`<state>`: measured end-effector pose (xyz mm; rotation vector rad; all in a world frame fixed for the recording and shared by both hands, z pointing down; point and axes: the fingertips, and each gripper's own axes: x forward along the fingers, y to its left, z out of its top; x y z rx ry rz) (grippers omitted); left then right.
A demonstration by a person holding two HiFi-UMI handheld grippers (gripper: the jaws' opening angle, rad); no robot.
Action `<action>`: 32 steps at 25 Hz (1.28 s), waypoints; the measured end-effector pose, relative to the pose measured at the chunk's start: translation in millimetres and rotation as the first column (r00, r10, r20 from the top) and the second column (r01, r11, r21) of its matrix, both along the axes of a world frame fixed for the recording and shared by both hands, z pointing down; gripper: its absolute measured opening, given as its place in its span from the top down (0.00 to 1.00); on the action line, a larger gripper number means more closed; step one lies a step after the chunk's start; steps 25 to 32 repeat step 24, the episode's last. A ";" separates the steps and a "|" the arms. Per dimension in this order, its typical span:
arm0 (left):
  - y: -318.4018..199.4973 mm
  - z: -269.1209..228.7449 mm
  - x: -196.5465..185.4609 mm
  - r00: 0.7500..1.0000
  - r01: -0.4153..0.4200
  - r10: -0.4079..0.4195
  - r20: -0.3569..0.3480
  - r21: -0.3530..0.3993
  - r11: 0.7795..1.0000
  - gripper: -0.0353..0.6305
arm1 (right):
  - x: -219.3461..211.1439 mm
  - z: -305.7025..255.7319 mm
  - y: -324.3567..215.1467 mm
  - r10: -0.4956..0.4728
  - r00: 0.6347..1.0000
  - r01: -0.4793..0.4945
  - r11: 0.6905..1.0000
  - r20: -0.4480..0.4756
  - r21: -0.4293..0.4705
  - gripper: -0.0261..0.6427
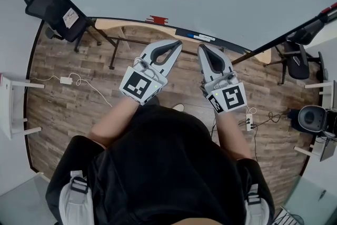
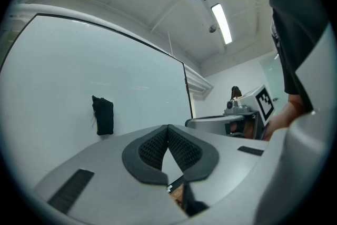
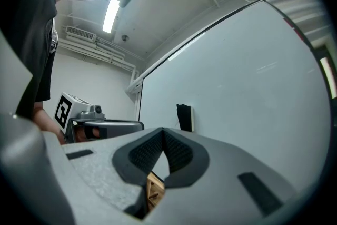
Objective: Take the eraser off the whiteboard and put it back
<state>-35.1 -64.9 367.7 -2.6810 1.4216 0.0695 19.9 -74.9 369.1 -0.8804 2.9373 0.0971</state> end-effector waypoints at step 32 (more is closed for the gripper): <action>-24.4 2.0 8.9 1.000 0.019 -0.019 0.009 -0.010 1.000 0.96 | 7.4 1.3 -23.1 -0.013 1.000 0.013 1.000 -0.007 0.011 0.96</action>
